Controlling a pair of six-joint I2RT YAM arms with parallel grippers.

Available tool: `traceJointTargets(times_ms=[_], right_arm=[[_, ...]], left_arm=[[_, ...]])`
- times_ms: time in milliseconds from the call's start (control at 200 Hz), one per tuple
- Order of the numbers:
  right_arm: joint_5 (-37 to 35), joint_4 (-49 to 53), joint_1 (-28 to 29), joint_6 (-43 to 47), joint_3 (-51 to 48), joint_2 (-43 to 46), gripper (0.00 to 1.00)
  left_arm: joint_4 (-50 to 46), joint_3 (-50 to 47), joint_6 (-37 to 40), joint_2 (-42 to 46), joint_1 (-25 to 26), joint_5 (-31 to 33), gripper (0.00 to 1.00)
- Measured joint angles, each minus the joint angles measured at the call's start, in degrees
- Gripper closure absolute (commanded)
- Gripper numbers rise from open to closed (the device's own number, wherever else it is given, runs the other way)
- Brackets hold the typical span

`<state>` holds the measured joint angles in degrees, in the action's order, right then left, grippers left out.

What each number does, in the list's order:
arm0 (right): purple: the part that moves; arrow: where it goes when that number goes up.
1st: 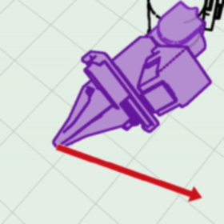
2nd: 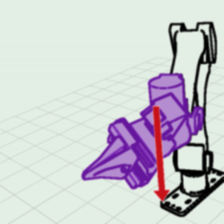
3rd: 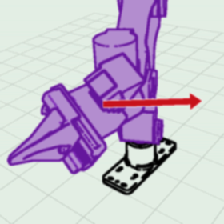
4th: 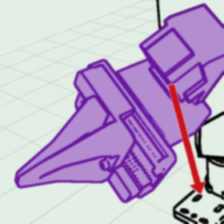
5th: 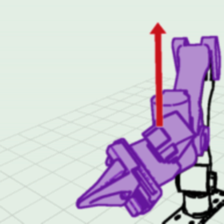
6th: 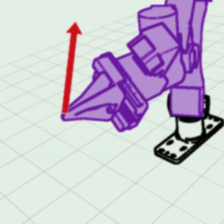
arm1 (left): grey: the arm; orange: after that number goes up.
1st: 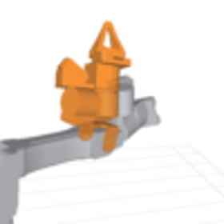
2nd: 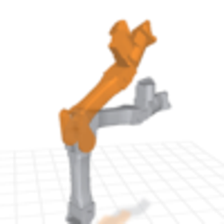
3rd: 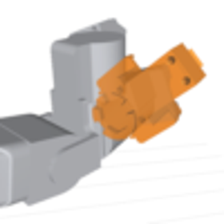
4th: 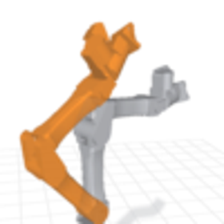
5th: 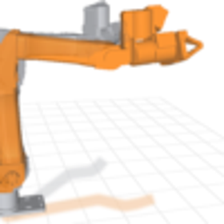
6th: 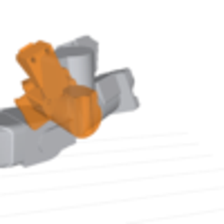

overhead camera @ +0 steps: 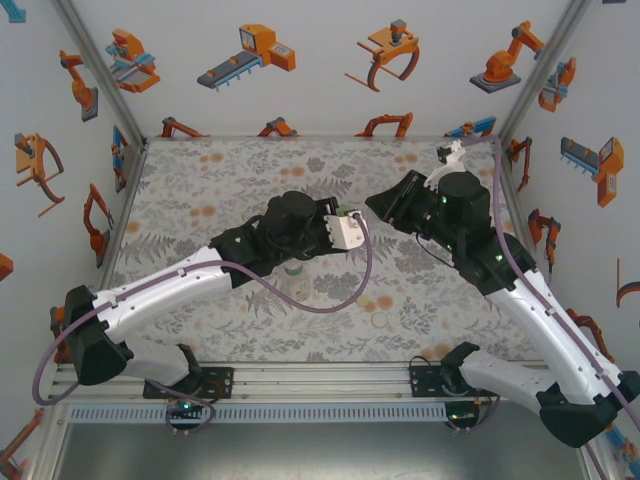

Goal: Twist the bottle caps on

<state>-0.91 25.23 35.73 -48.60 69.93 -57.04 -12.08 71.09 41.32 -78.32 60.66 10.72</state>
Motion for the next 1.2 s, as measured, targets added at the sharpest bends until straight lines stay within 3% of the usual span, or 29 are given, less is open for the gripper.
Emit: traceJointTargets(times_ms=[45,185,325,466,806,1202], right_arm=[[0.2,-0.3,0.0,0.2,0.0,0.2,0.99],[1.6,-2.3,0.4,2.6,-0.2,1.6,0.70],[4.2,-5.5,0.8,6.0,-0.2,3.3,0.47],[6.0,-8.1,0.9,8.9,-0.2,4.0,0.34],[8.0,-10.3,0.9,12.5,-0.1,2.1,0.29],[10.9,-11.4,0.9,13.6,-0.1,-2.5,0.31]], left_arm=[[0.0,0.0,-0.2,0.2,-0.2,-0.8,1.00],[0.3,-0.6,-1.9,1.6,-1.1,-5.6,1.00],[2.6,-1.8,-6.1,3.8,-1.9,-10.8,1.00],[7.1,-2.9,-11.5,5.1,-2.5,-14.2,1.00],[14.1,-3.3,-23.5,3.0,-2.6,-15.7,1.00],[14.6,-1.4,-27.7,1.0,-2.6,-13.3,1.00]])
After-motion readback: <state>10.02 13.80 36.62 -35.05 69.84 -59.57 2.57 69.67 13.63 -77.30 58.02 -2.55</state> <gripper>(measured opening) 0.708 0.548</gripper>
